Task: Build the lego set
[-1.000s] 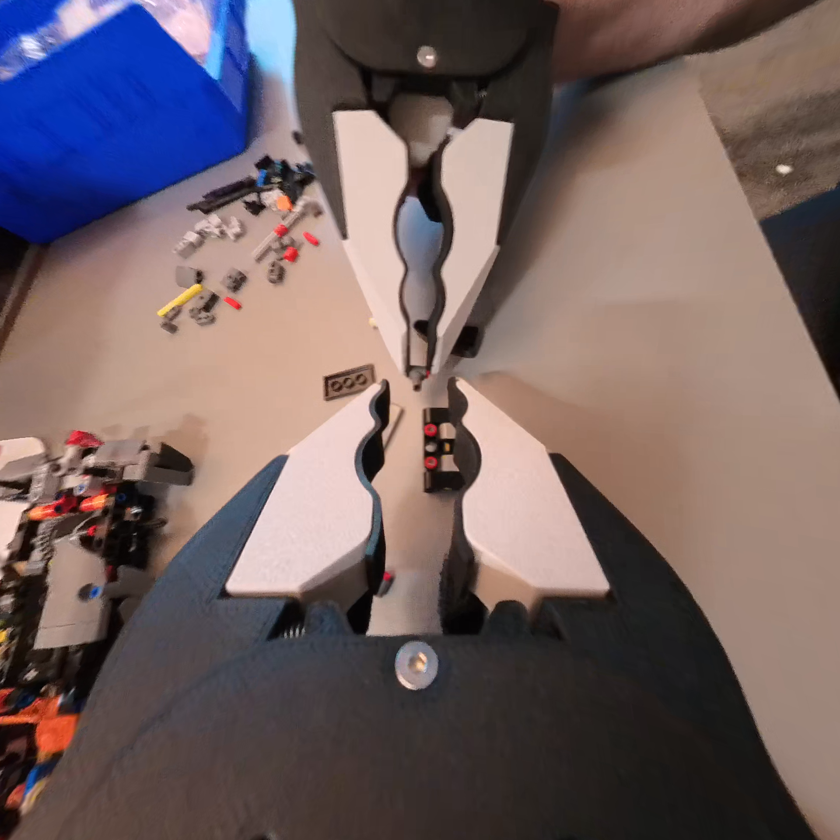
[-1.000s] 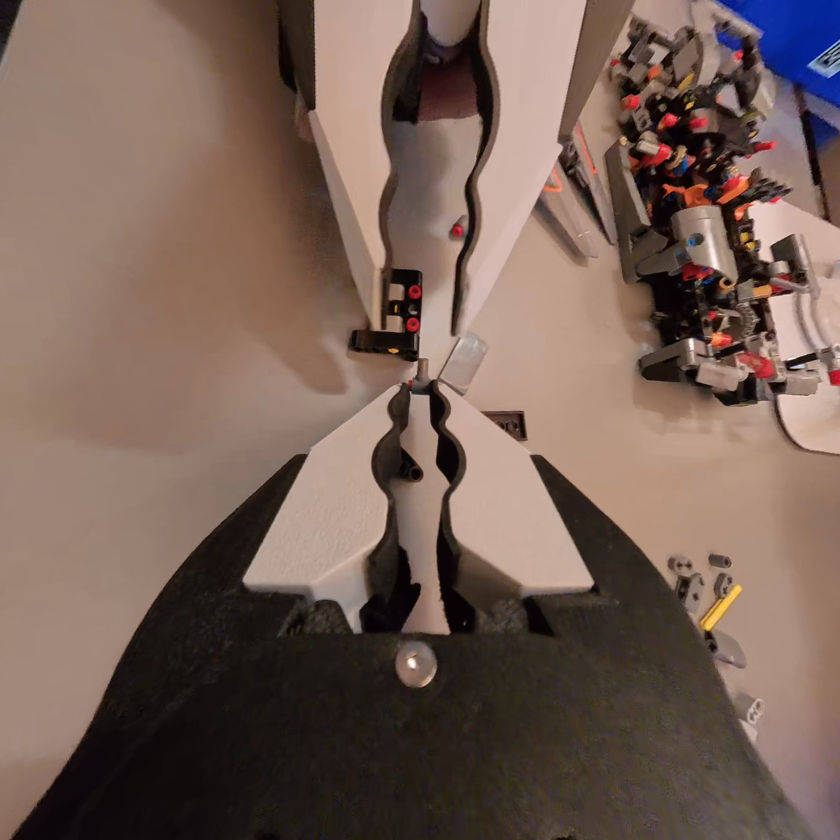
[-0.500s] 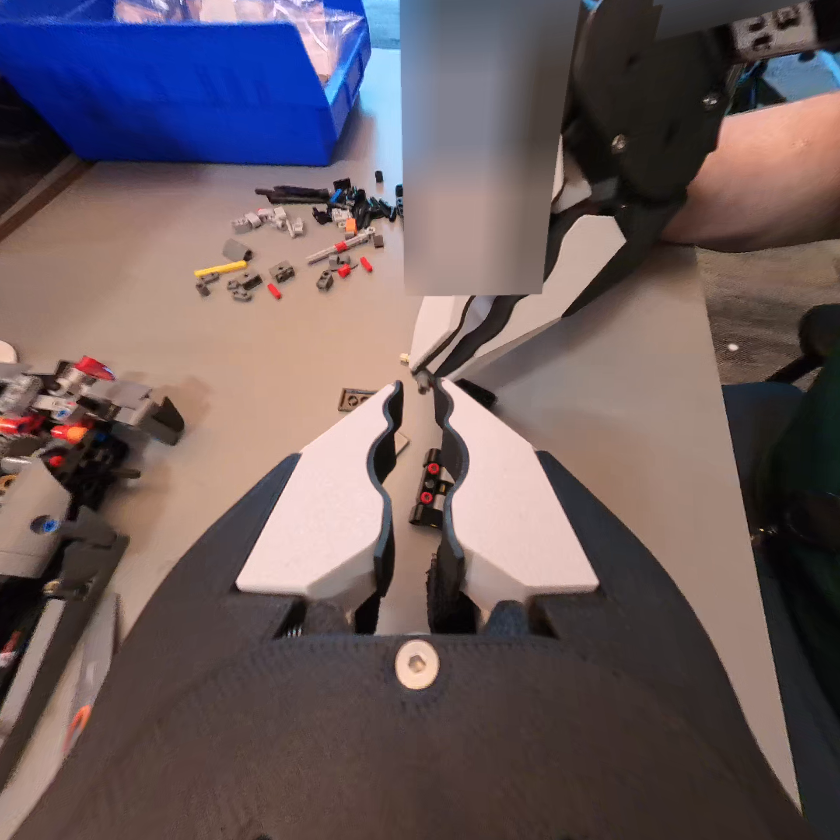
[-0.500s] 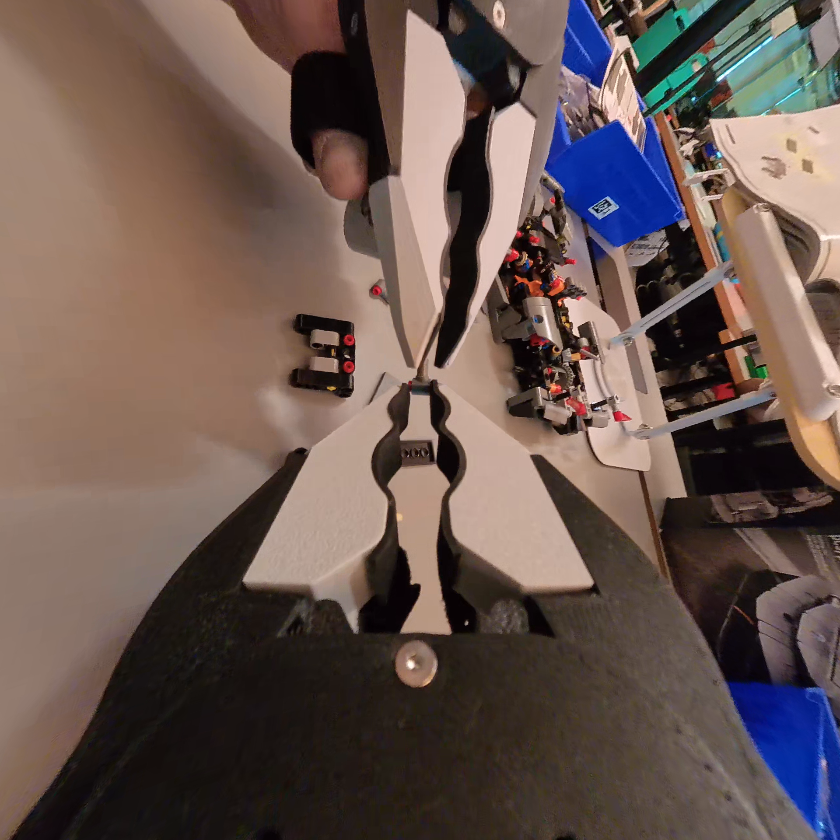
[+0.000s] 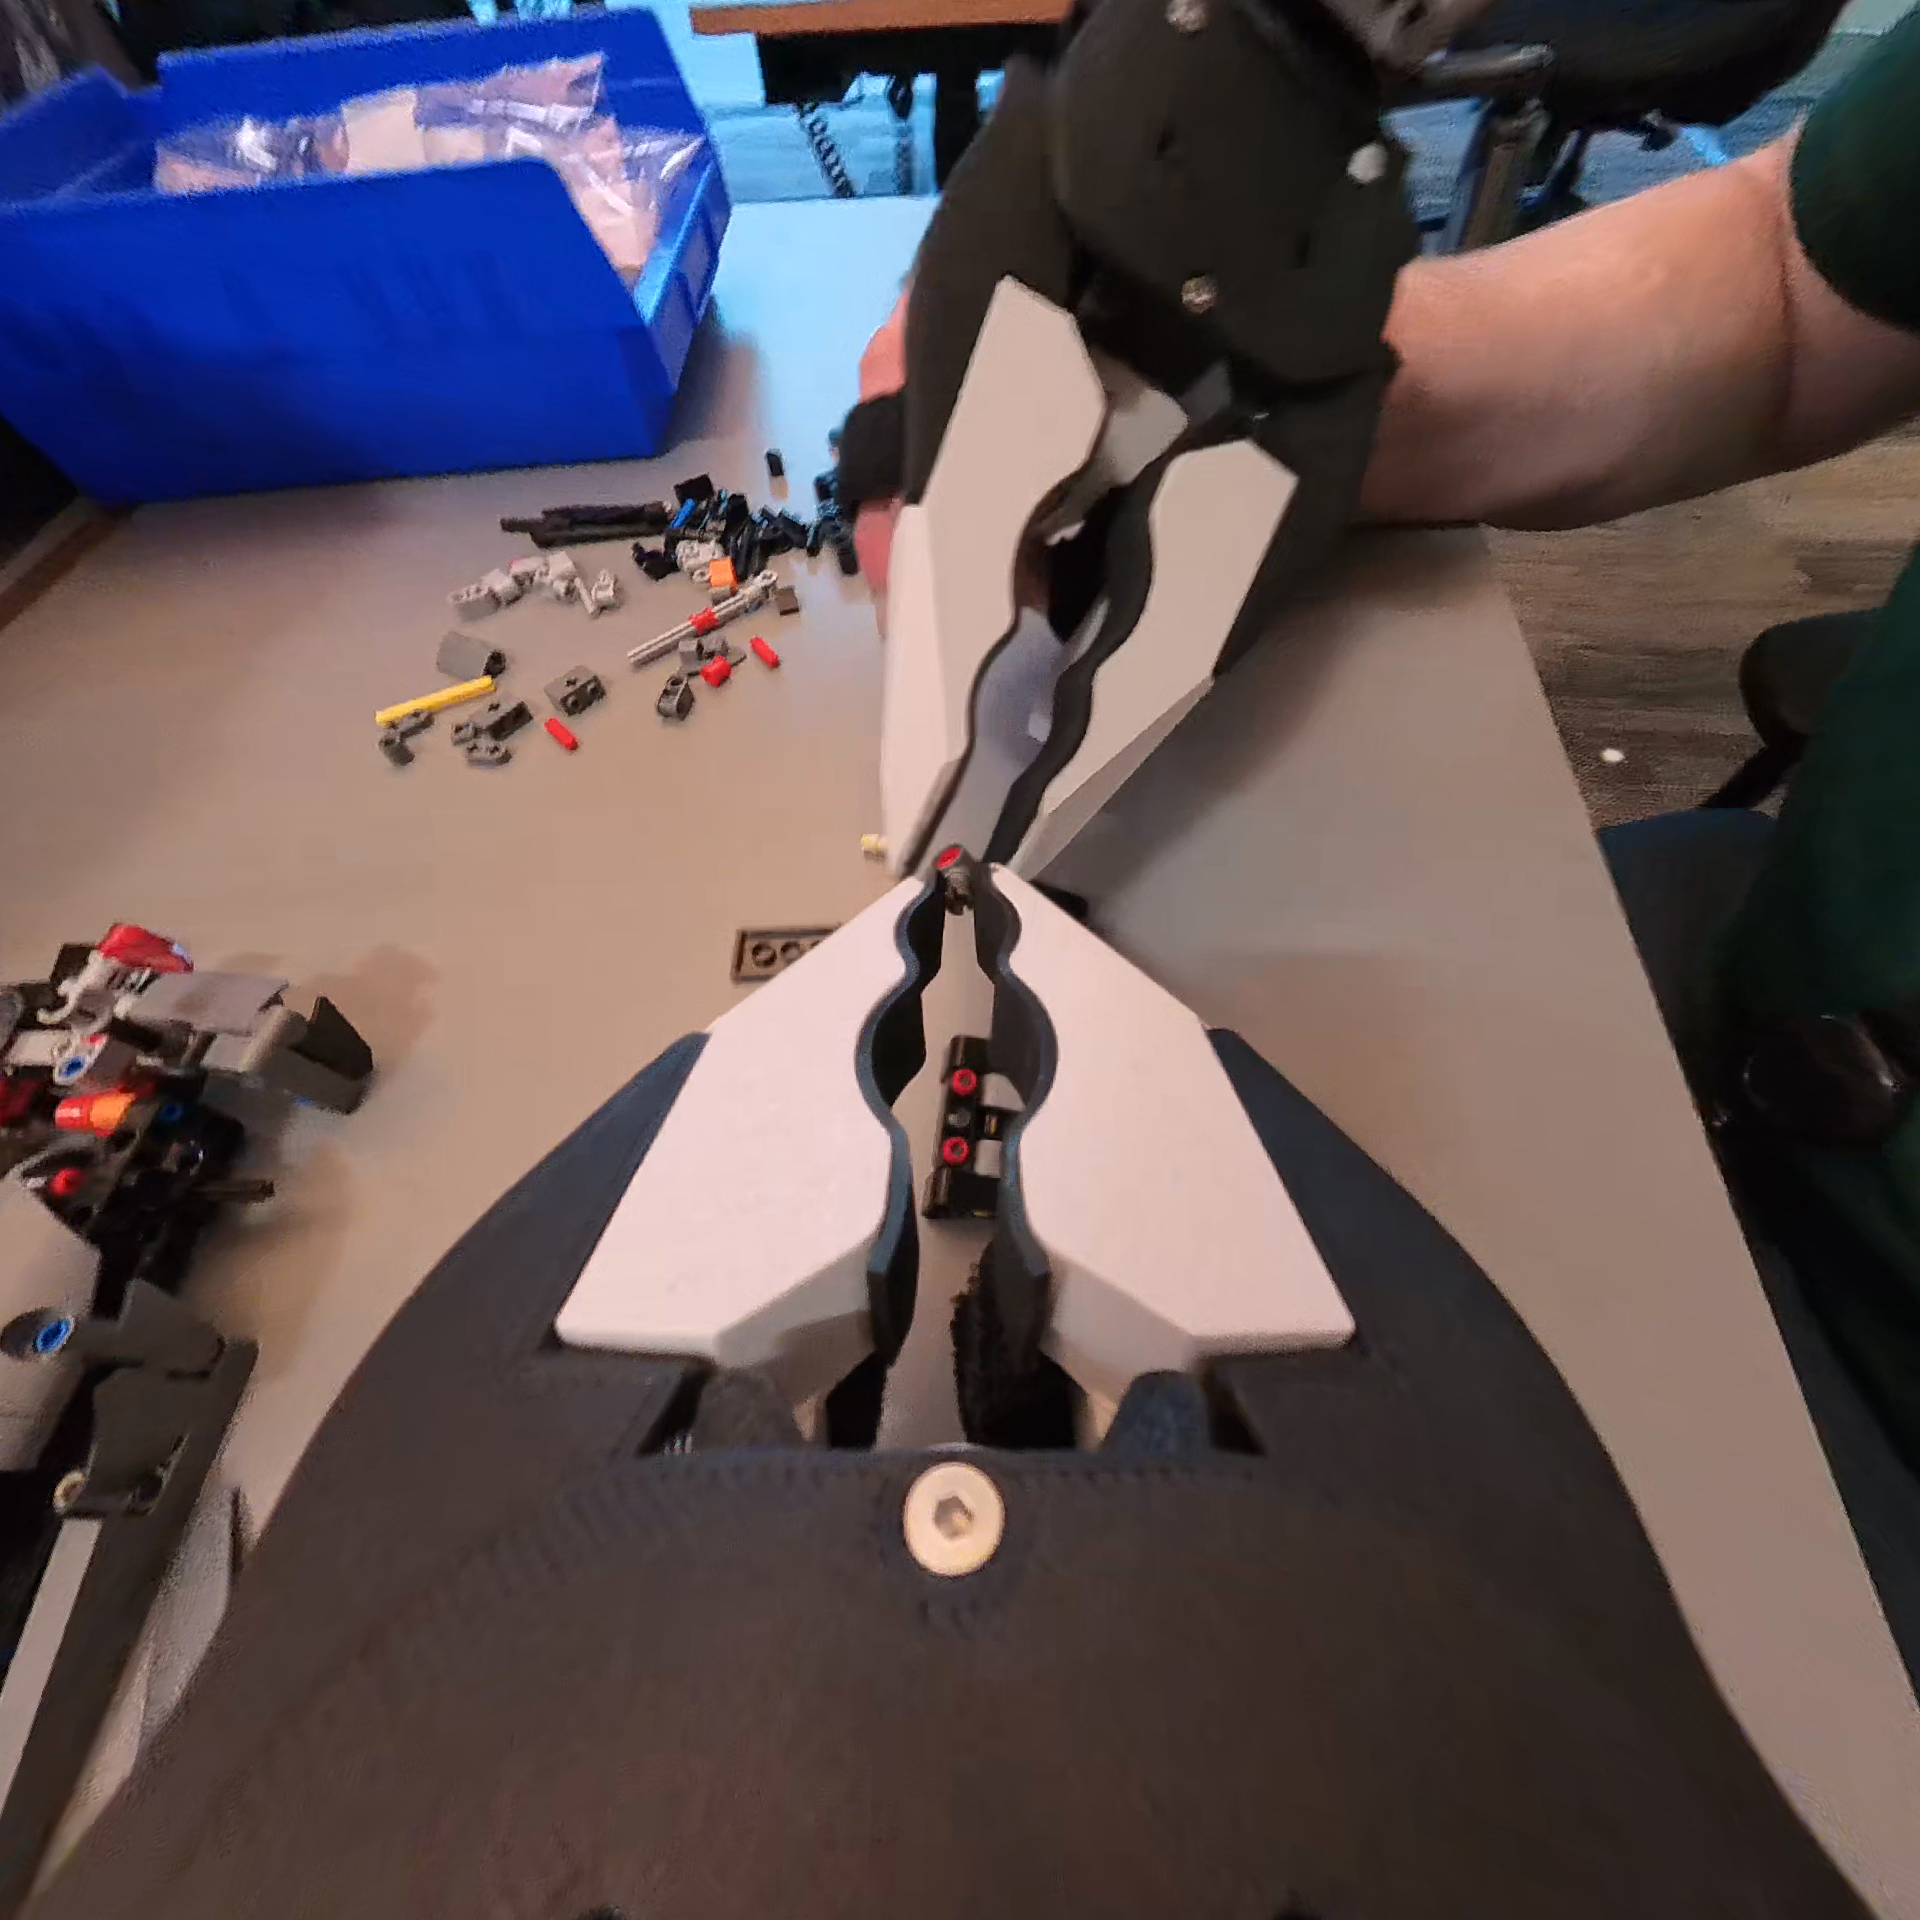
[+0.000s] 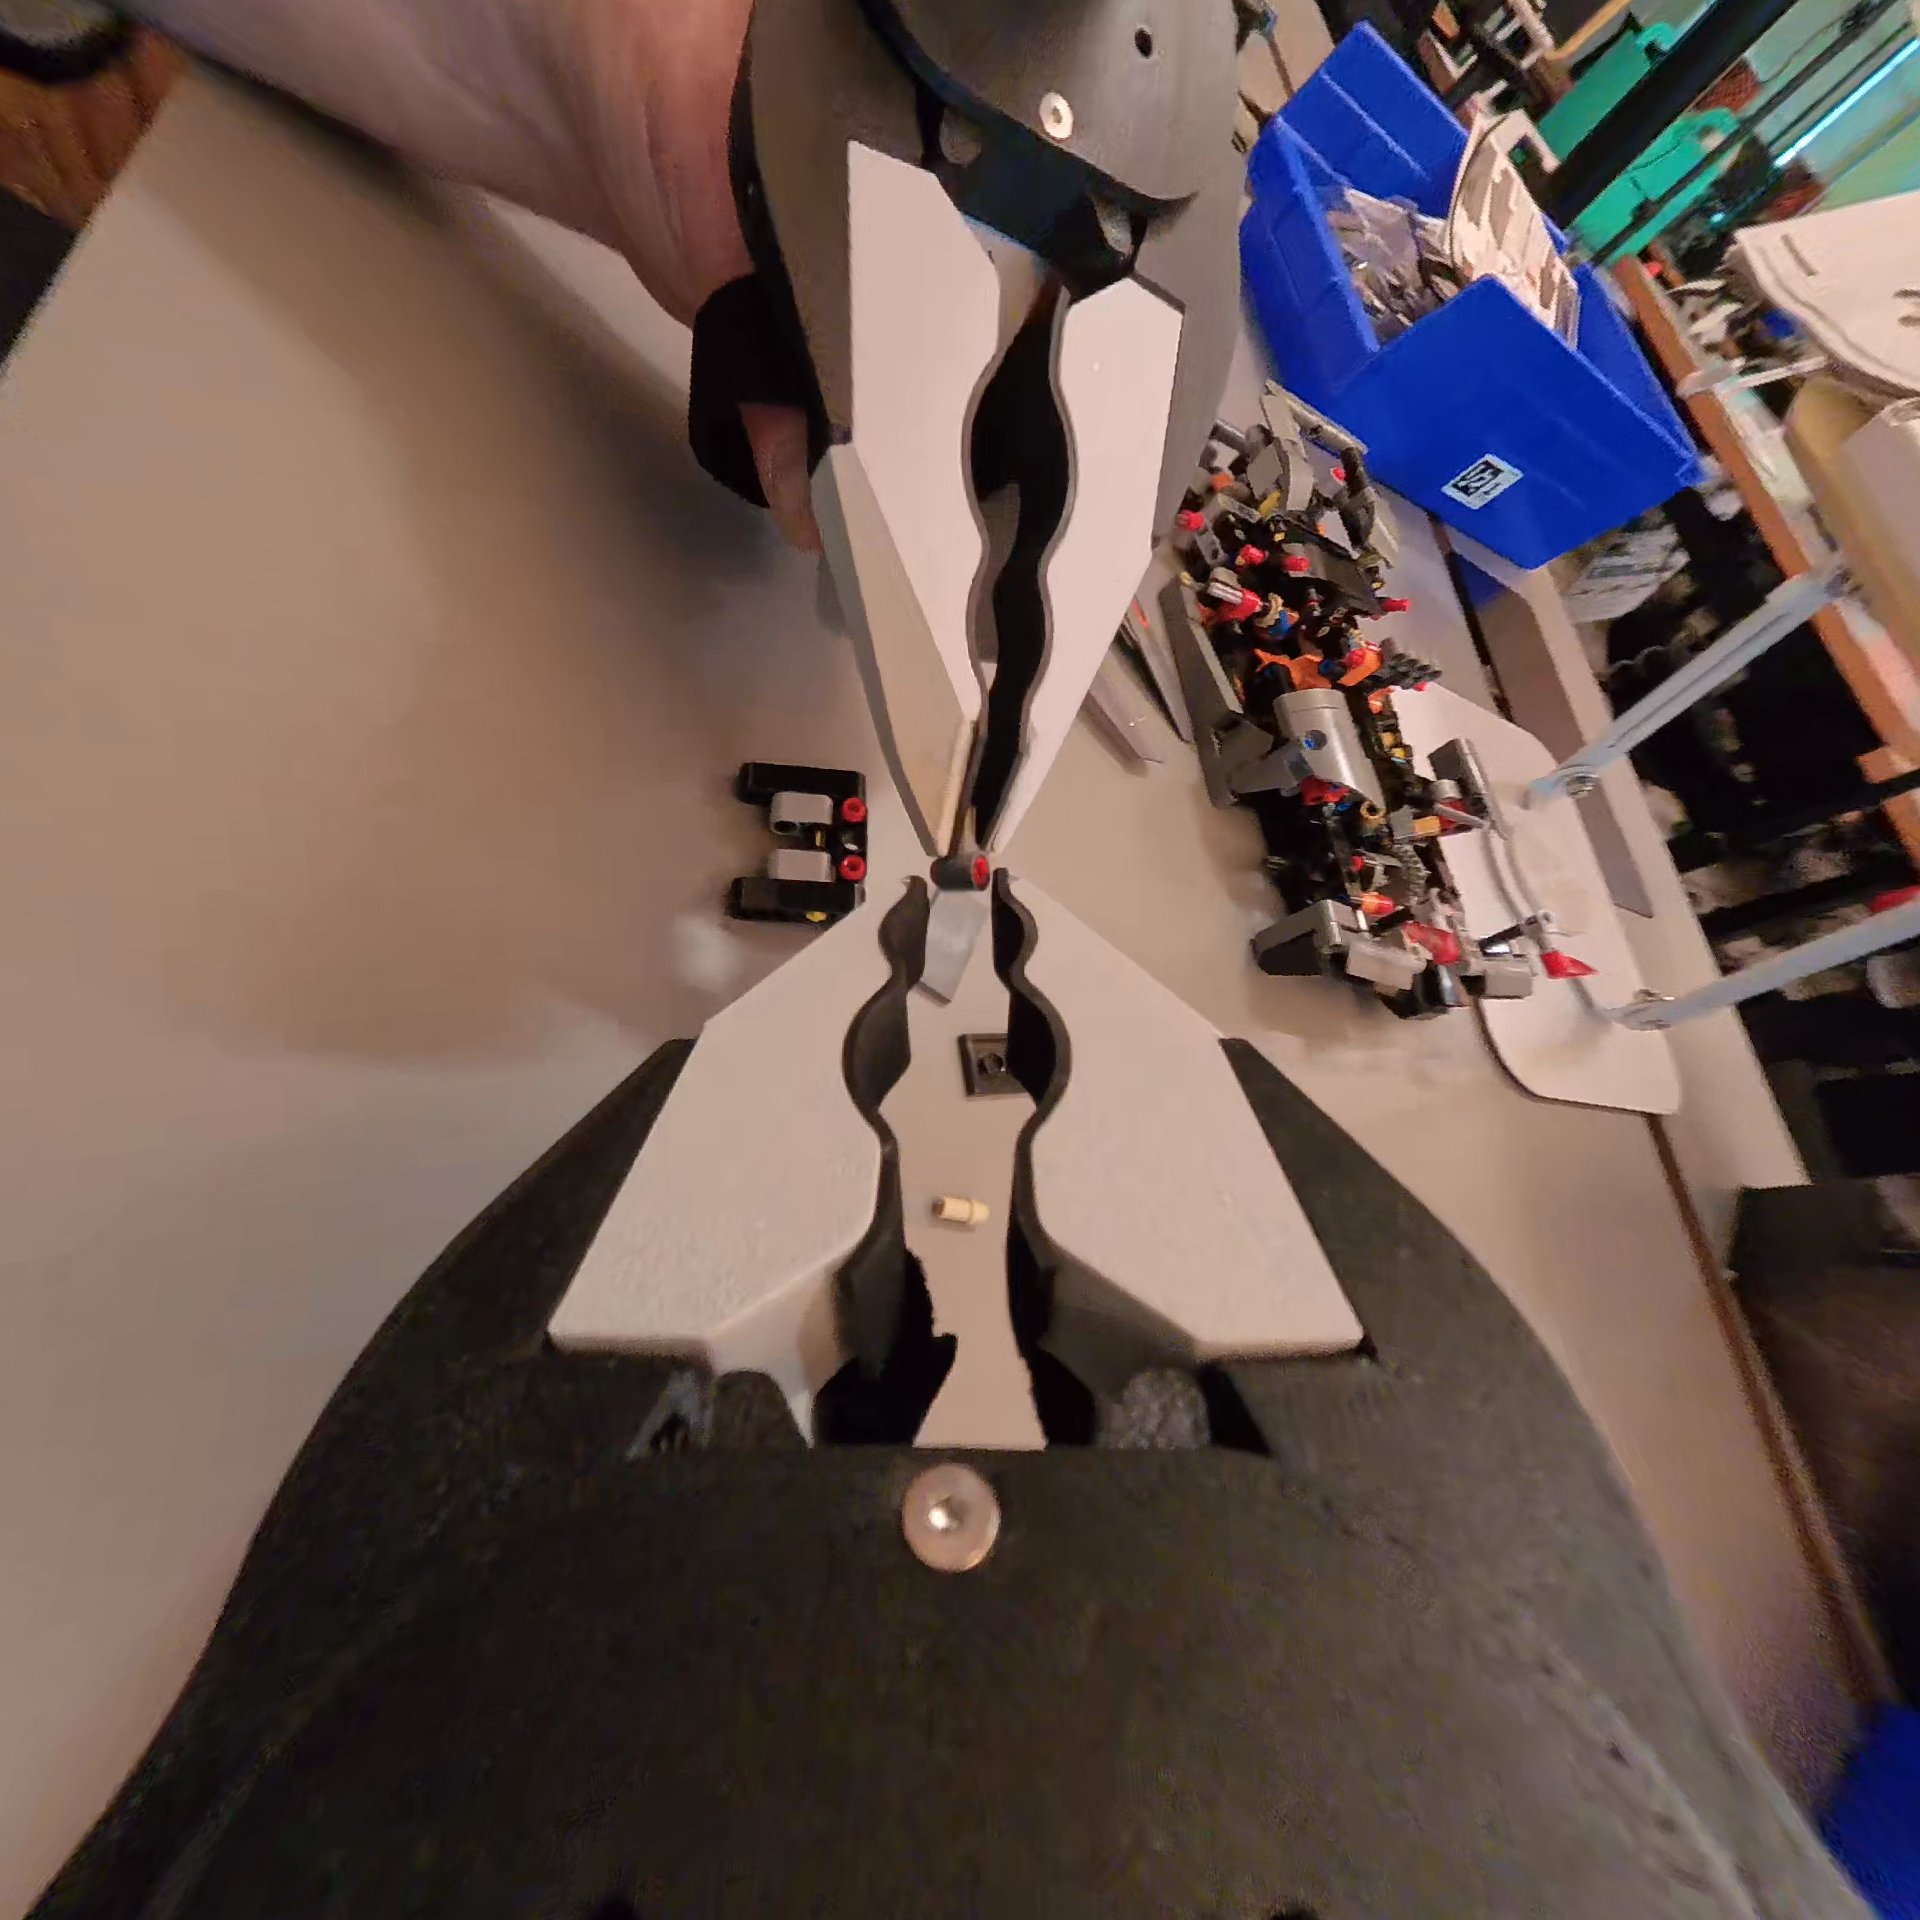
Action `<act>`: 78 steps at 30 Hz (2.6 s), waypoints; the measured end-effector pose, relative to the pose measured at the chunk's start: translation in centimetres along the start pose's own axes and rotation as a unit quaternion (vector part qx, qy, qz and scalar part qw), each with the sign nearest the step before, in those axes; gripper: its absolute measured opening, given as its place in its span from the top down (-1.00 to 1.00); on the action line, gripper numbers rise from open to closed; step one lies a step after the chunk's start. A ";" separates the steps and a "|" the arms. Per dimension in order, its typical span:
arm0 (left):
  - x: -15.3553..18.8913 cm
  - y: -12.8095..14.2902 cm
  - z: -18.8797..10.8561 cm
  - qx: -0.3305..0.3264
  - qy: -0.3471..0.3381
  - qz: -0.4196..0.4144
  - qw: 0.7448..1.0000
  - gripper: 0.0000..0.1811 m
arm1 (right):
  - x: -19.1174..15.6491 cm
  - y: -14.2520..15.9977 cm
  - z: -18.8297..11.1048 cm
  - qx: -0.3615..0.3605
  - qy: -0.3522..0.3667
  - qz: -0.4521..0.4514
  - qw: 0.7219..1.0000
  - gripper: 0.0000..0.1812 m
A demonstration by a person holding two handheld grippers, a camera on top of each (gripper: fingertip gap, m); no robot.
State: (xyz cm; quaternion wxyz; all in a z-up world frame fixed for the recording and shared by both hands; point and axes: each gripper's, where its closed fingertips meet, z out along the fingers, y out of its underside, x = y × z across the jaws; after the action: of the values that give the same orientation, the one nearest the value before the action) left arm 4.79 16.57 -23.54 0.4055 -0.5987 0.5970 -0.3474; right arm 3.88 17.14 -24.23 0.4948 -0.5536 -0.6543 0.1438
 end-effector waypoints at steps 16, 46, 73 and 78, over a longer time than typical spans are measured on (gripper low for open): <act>0.1 -0.8 0.0 0.052 0.054 -0.111 0.991 0.96 | 0.3 -0.2 -0.2 -0.004 0.026 -0.032 0.999 0.92; 0.0 -1.4 -0.3 0.090 0.076 -0.144 0.983 0.97 | 0.6 -0.9 -0.7 0.011 0.042 -0.042 0.998 0.92; 0.7 5.4 0.9 -0.144 -0.046 0.063 0.987 0.68 | -2.7 4.0 1.7 -0.088 -0.101 0.061 0.989 0.93; 0.9 5.4 1.2 -0.141 -0.039 0.059 0.988 0.71 | -2.8 4.0 1.9 -0.086 -0.105 0.070 0.988 0.92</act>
State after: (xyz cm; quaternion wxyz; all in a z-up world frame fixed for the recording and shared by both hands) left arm 3.56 16.00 -28.96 0.3601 -0.6268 0.6577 -0.2119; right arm 4.42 16.75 -29.49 0.3625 -0.6203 -0.6721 0.1793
